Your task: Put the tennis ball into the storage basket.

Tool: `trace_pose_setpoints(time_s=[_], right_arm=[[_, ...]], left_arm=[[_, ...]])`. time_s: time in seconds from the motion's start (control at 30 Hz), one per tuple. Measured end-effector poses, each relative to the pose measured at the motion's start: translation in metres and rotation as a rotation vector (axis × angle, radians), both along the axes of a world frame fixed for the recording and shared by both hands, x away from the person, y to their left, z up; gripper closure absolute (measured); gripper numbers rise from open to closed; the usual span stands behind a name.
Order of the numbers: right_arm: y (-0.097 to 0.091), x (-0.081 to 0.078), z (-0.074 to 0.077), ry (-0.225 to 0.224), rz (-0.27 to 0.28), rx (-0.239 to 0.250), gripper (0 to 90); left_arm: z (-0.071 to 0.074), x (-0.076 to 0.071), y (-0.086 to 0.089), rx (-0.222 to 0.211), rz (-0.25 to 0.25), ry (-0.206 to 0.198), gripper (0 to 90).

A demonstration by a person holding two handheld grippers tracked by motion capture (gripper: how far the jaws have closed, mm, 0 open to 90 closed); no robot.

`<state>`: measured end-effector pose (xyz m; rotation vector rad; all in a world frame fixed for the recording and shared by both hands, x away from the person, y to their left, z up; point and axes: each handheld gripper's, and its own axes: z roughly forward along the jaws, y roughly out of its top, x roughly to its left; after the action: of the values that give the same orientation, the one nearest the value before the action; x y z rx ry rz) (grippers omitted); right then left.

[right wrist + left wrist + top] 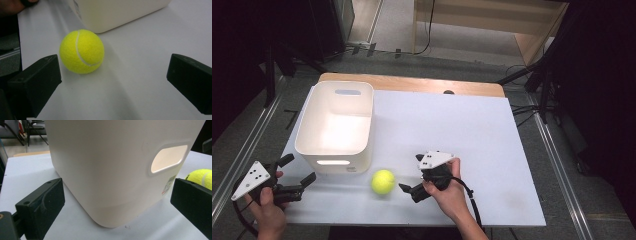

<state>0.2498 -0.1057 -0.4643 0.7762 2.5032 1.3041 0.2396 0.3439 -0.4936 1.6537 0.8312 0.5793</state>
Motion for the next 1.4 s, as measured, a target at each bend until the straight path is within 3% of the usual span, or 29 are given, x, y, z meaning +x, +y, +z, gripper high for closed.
trace_pose_setpoints(time_s=[0.83,0.93,1.33,1.4], right_arm=[[0.044,0.01,-0.012,0.088,0.087,-0.103,0.0],[0.047,0.01,-0.014,0.092,0.091,-0.111,4.4],[0.061,0.013,-0.021,0.122,0.125,-0.151,5.7],[0.064,0.013,-0.022,0.126,0.128,-0.152,9.5]], left_arm=[[0.0,0.0,0.0,0.003,-0.001,0.001,0.0],[0.0,0.0,0.0,-0.001,-0.001,0.0,0.0],[0.0,0.0,0.0,-0.002,-0.003,0.0,0.0],[0.0,0.0,0.0,-0.001,-0.003,0.0,0.0]])
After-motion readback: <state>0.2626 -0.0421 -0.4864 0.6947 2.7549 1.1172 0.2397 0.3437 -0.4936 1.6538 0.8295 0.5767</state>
